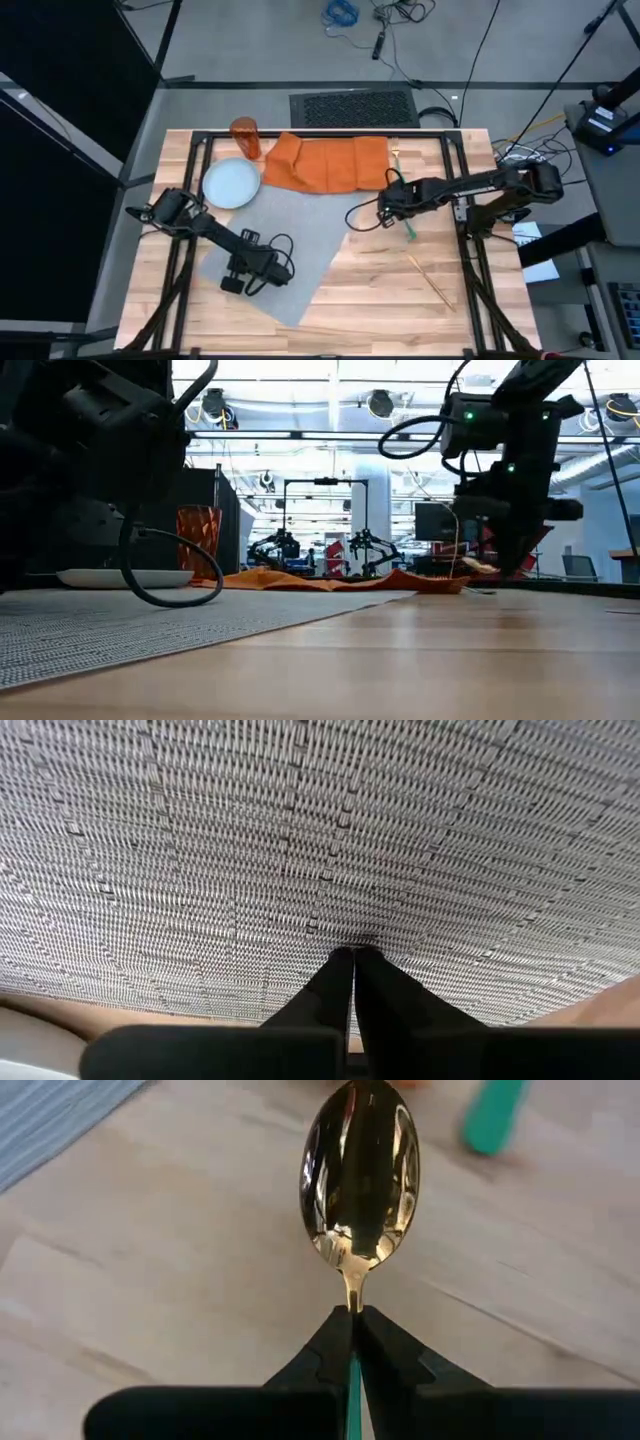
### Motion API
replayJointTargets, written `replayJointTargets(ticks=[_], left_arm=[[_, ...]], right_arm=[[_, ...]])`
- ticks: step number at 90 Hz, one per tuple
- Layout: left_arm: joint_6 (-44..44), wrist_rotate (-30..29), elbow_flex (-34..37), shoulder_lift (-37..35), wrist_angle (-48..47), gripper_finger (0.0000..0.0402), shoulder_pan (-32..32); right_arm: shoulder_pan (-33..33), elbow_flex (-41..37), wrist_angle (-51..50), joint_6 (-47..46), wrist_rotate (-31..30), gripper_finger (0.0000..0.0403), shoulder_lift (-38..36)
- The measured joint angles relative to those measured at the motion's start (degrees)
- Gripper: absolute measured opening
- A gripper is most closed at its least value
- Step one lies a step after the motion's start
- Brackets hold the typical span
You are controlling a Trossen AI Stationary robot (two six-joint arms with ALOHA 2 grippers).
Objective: Set table place
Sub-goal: Move the green spoon
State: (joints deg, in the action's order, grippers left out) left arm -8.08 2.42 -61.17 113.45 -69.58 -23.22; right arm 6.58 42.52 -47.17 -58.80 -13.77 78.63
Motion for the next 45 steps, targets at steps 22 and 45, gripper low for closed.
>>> replayJointTargets(ticks=[22, 45], left_arm=[[0.0, 0.0, 0.0, 0.0, 0.0, 0.0000, 0.0], [-0.4, -0.1, 0.0, 0.0, 0.0, 0.0000, 0.0]], right_arm=[[2.0, 0.0, -5.6, -6.7, -1.2, 0.0000, -4.6], [2.1, -0.6, -12.5, -13.2, 0.7, 0.0000, -5.7]])
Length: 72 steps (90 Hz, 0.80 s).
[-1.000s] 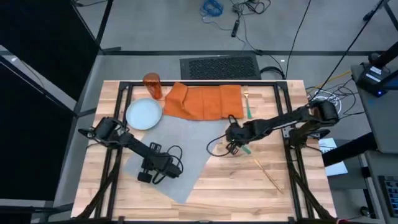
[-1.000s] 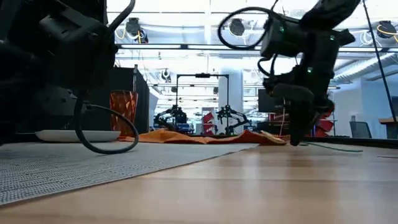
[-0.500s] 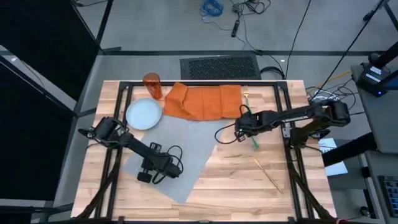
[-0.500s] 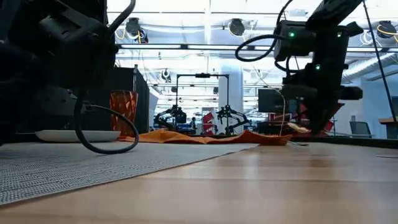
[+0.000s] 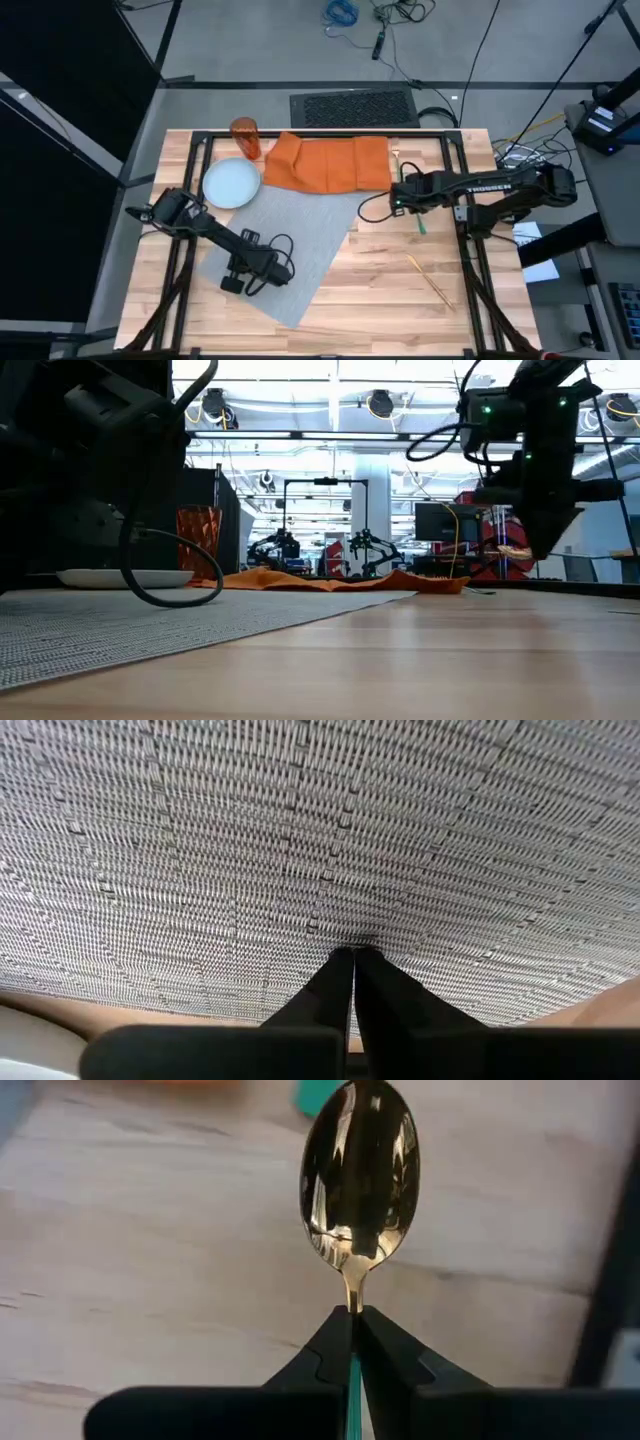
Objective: Set table place
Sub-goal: Move the green spoon, then adjust the grey placemat
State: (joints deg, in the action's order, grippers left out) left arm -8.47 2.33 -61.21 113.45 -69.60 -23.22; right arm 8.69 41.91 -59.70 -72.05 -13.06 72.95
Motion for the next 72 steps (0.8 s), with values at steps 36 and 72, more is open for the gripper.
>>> replayJointTargets(ticks=[36, 72], left_arm=[[0.4, -0.1, 0.0, 0.0, 0.0, 0.0000, 0.0], [1.3, -0.1, 0.0, 0.0, 0.0, 0.0000, 0.0]], right_arm=[[-3.5, -10.1, 5.9, -8.3, 5.9, 0.0042, 0.0], [-8.9, -10.2, 6.2, -11.9, -0.3, 0.0146, -5.5]])
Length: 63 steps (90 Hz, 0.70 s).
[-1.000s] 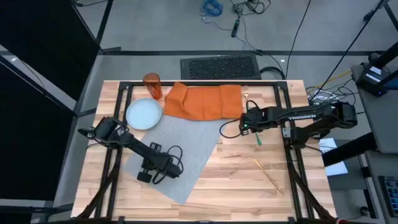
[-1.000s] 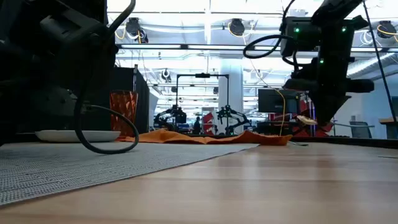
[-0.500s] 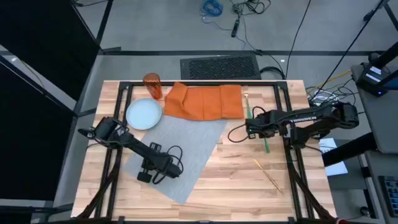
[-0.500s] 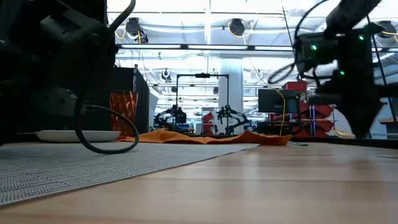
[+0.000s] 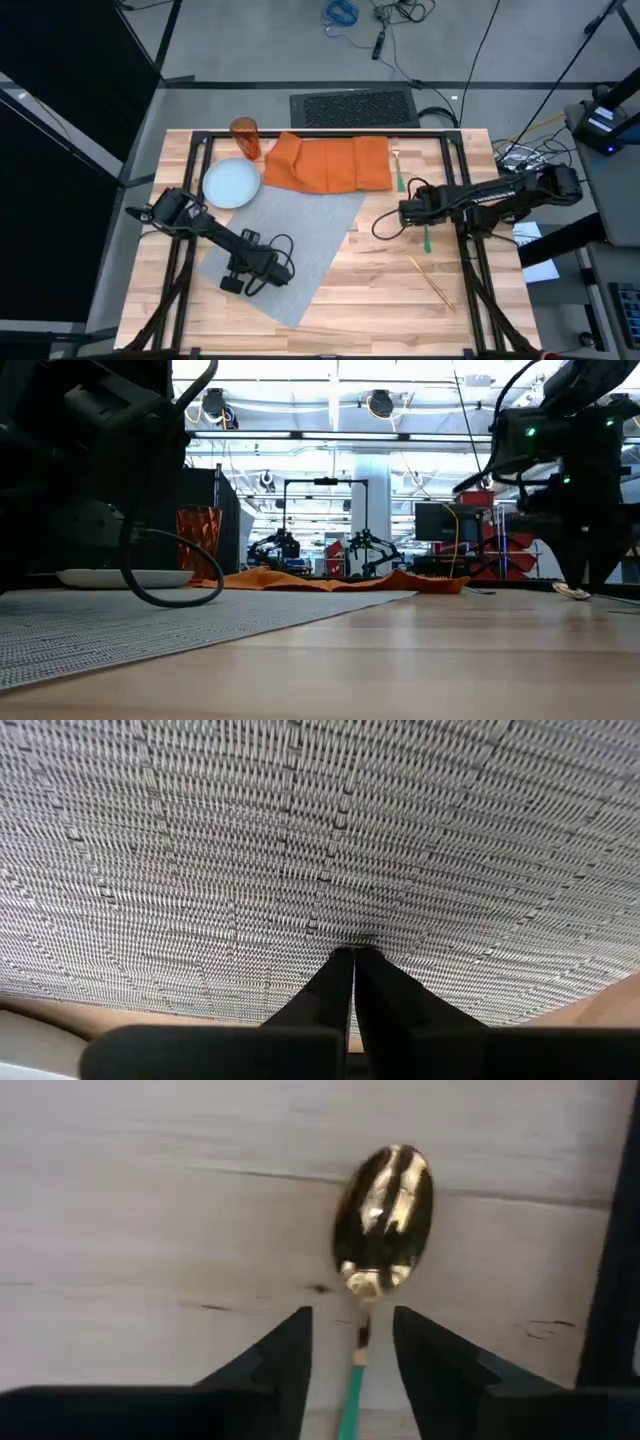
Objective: Set table place
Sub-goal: Adjust the grey placemat
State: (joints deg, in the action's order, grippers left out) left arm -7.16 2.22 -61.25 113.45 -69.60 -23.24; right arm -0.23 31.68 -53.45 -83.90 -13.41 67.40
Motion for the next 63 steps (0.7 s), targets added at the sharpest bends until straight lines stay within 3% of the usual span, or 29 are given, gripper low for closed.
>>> replayJointTargets(ticks=[11, 29, 44, 63], left_arm=[[0.0, -0.4, -0.5, 0.1, -0.2, 0.0000, 0.0], [0.1, -2.1, -3.0, 0.2, -0.5, 0.0000, 0.0], [-0.6, -2.3, -4.5, 0.2, -0.2, 0.0000, 0.1], [-1.9, -0.5, -6.4, 0.2, 0.8, 0.0000, 0.0]], right_arm=[[-3.2, 0.0, 7.1, 2.3, -0.3, 0.0162, -2.9], [-6.5, 0.1, 28.2, 12.9, -0.3, 0.0160, -2.4], [-3.6, 0.2, 36.7, 21.2, 0.1, 0.0138, 2.0], [3.5, 1.0, 41.2, 32.3, 5.3, 0.0125, 10.4]])
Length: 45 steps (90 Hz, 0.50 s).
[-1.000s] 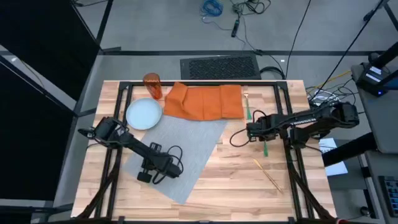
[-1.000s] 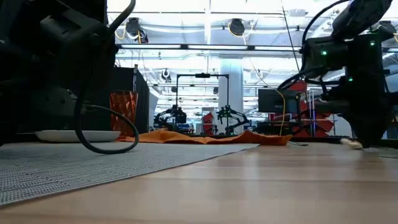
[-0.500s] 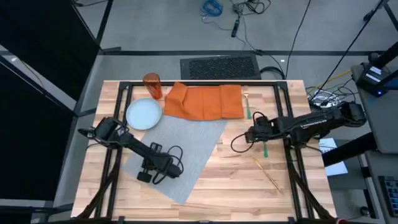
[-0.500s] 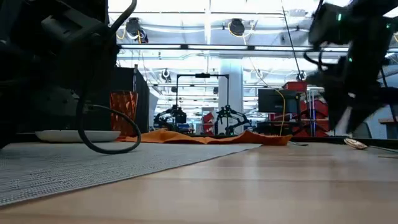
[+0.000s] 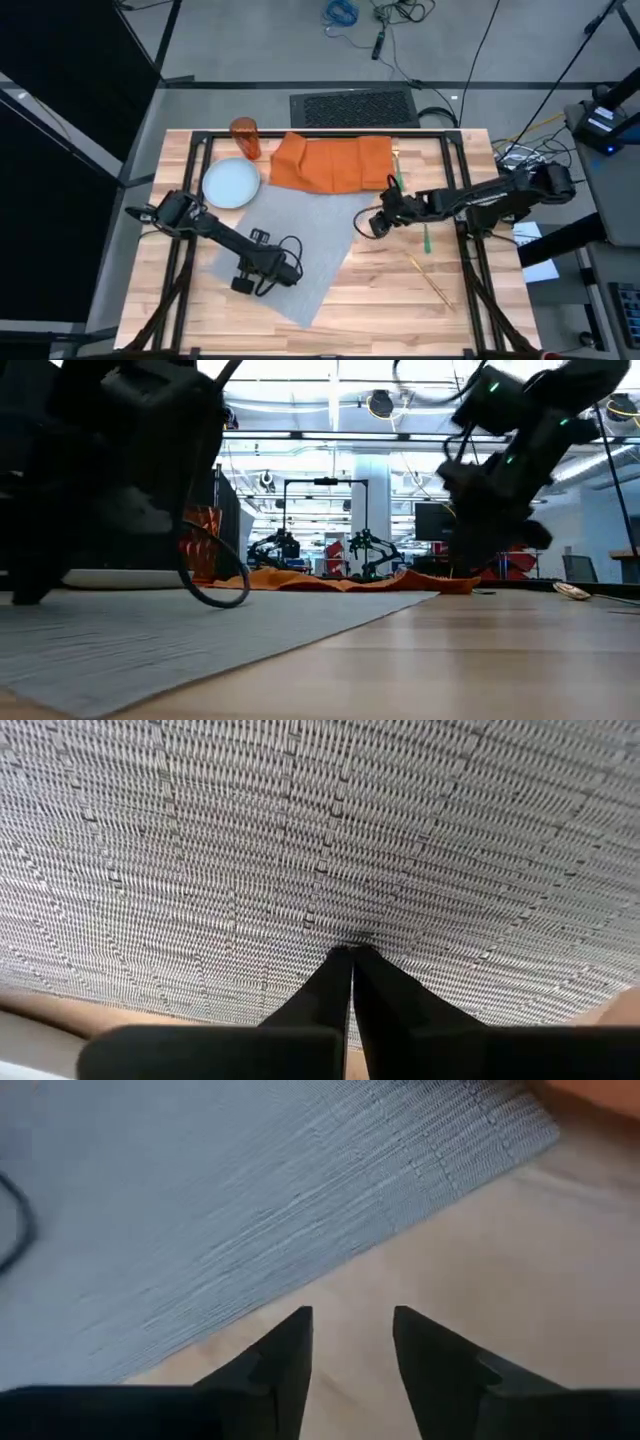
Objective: Set table place
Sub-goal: Adjust the grey placemat
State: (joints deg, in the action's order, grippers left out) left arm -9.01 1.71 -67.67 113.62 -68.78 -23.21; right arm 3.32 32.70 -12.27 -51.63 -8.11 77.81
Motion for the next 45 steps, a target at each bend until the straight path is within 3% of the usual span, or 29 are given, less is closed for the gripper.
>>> replayJointTargets(ticks=[27, 45], left_arm=[[-1.2, 2.4, -0.7, -0.1, 0.7, 0.0000, -0.7], [-1.2, 4.7, -0.7, -0.1, 1.2, 0.0000, -0.7]], right_arm=[[7.9, 8.0, 4.5, 16.2, 4.4, 0.0124, 12.1], [12.0, 14.0, 1.0, 19.6, 8.3, 0.0118, 20.6]])
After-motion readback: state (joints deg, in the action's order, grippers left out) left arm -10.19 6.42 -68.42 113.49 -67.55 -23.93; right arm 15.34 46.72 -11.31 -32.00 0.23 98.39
